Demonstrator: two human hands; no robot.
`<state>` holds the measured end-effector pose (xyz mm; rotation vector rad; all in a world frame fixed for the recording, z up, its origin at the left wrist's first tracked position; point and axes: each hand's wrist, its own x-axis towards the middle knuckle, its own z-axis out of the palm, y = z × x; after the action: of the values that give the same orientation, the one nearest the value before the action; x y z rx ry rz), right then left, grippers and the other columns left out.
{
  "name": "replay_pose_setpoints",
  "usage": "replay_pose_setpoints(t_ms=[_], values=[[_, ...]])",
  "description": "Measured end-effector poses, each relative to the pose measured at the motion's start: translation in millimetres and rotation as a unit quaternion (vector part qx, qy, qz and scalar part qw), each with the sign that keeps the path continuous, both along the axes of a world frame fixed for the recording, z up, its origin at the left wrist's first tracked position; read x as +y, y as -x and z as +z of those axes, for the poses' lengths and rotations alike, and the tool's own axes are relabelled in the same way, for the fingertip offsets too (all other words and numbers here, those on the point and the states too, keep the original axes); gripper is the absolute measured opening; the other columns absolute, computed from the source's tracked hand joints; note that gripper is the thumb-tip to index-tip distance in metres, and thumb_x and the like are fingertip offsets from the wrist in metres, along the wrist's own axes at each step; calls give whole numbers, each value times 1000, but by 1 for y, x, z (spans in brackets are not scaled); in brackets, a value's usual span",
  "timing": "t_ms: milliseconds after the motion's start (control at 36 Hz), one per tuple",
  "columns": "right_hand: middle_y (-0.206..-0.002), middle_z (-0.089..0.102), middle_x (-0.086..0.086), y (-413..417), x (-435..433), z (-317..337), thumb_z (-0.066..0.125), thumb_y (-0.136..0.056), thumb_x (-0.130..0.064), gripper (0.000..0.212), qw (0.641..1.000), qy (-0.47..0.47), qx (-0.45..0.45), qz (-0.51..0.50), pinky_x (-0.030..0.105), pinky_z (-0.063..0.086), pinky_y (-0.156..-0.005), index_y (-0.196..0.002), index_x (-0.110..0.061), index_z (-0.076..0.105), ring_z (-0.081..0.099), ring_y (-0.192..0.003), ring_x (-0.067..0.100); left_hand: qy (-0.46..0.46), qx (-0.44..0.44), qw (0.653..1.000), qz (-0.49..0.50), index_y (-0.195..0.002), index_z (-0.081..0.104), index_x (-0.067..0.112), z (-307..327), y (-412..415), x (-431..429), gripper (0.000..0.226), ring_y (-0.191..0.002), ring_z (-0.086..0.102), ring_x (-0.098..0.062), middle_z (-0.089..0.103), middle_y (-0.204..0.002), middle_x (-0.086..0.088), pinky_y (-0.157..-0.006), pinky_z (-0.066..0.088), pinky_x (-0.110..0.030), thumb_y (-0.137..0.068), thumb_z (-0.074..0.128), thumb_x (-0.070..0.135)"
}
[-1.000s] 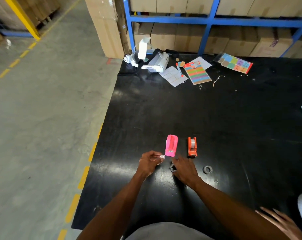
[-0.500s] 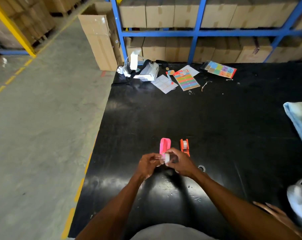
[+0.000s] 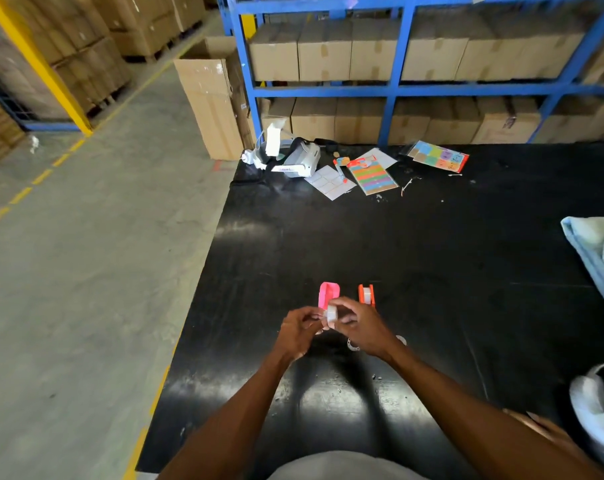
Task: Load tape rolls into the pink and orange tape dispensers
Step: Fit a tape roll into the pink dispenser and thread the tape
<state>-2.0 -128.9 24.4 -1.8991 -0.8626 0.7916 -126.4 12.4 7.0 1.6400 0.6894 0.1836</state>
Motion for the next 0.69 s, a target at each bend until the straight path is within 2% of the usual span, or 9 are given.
replay_pose_setpoints(t_ms=[139, 278, 389, 500, 583, 694], values=[[-111, 69, -11, 4, -3, 5, 71, -85, -31, 28, 999, -31, -11, 5, 43, 60, -86, -108, -34, 57, 71, -99, 10, 7, -10, 1000, 1, -107, 71, 4, 2, 0, -4, 21, -83, 72, -11, 76, -99, -14, -75, 57, -20, -89, 72, 13], [-118, 68, -3, 4, -6, 9, 75, -83, -20, 41, 999, -52, 7, -11, 40, 60, -87, -114, -38, 56, 71, -98, 13, 4, -24, 1000, 8, -106, 71, 4, 4, 0, -7, 20, -83, 72, -13, 75, -98, -16, -75, 57, -20, -88, 72, 12], [-120, 68, -2, 3, -6, 9, 74, -85, -16, 35, 998, -58, 2, -16, 34, 60, -88, -116, -27, 61, 71, -99, 12, 0, -37, 999, 13, -106, 70, 3, 6, 0, -11, 19, -85, 73, -16, 75, -98, -17, -76, 58, -20, -89, 71, 12], [-109, 70, -5, 2, -4, 13, 73, -87, -12, 20, 997, -73, -3, -31, 22, 57, -86, -104, -19, 65, 70, -98, 11, -12, -43, 999, 19, -106, 69, 2, 7, -1, -15, 18, -88, 74, -19, 75, -98, -17, -80, 60, -25, -90, 70, 9], [-99, 71, -2, 1, -3, 15, 69, -87, -7, 12, 995, -90, 1, -39, 25, 58, -84, -96, -14, 65, 71, -95, 12, -15, -49, 999, 18, -106, 69, 4, 6, -1, -16, 17, -92, 74, -26, 75, -99, -16, -86, 61, -33, -90, 69, 8], [-97, 71, -2, -1, -1, 18, 66, -91, -9, 7, 994, -102, 4, -48, 25, 59, -76, -93, -14, 64, 71, -95, 12, -20, -51, 998, 25, -107, 69, 2, 9, -2, -17, 17, -93, 74, -28, 74, -101, -19, -86, 61, -30, -90, 67, 7]])
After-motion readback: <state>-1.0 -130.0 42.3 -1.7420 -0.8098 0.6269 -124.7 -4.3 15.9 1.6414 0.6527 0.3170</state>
